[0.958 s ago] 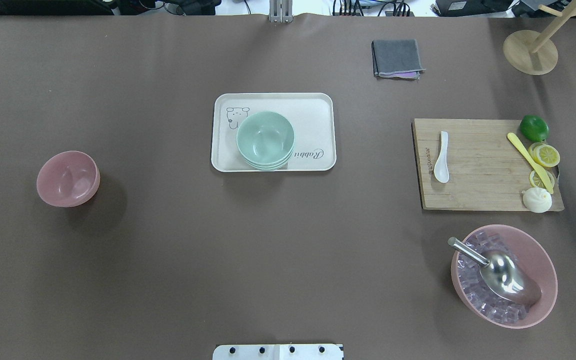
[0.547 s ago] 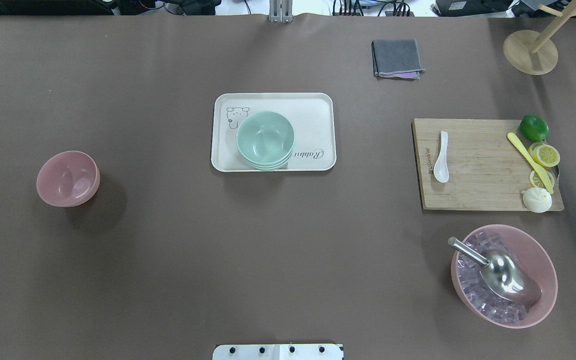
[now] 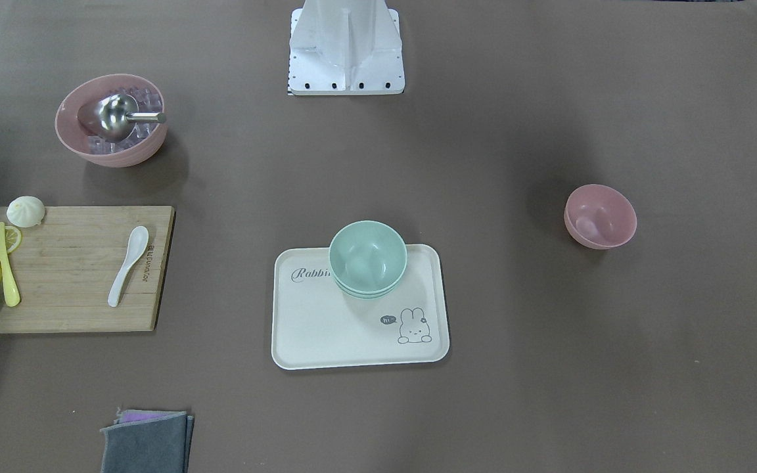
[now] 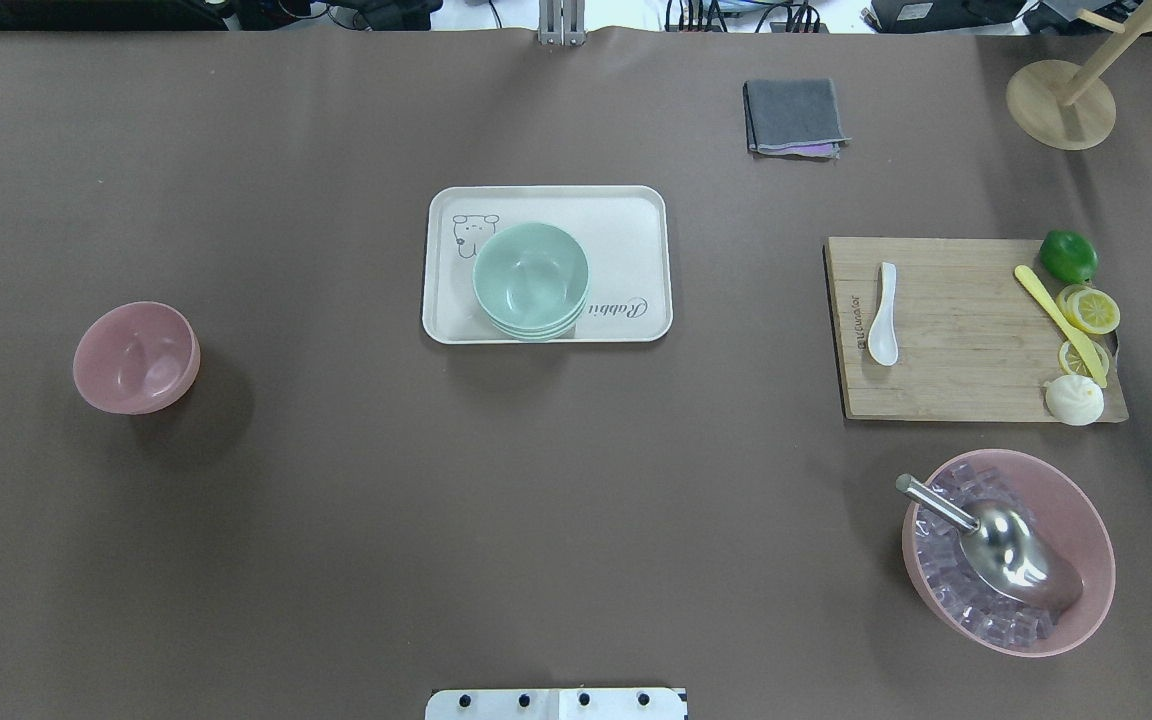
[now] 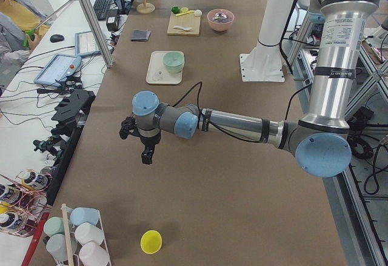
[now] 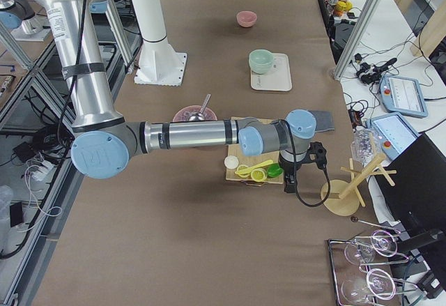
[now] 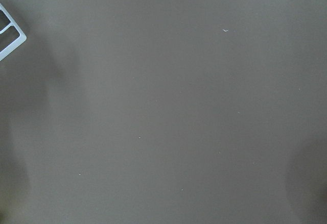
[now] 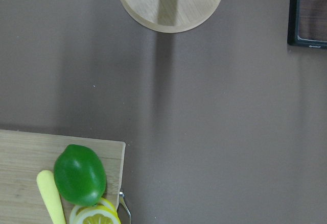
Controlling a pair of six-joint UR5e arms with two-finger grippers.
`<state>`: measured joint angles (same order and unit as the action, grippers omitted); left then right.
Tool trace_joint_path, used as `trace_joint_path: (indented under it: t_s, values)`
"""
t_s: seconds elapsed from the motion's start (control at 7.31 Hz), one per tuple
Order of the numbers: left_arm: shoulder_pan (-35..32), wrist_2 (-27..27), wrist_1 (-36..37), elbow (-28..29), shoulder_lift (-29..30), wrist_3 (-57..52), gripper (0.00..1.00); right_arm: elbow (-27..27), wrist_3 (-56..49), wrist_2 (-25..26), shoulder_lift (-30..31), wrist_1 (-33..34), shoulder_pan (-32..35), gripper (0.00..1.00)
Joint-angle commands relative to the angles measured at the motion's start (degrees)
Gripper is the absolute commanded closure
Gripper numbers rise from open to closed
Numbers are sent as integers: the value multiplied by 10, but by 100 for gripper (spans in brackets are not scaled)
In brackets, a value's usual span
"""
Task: Stack pink bowl on green and place spoon
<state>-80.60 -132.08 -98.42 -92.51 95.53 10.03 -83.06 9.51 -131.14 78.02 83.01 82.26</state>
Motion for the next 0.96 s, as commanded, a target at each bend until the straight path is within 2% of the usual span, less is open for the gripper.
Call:
trace_joint_path:
  t_s: [0.0,0.82]
  values:
    - [1,-2,0,-8,2,9,3,-4,1,-1,6,2,0,0]
    - [0,-5,4,-2,-16,4,2,-15,9,-3,11,-2,-2,0]
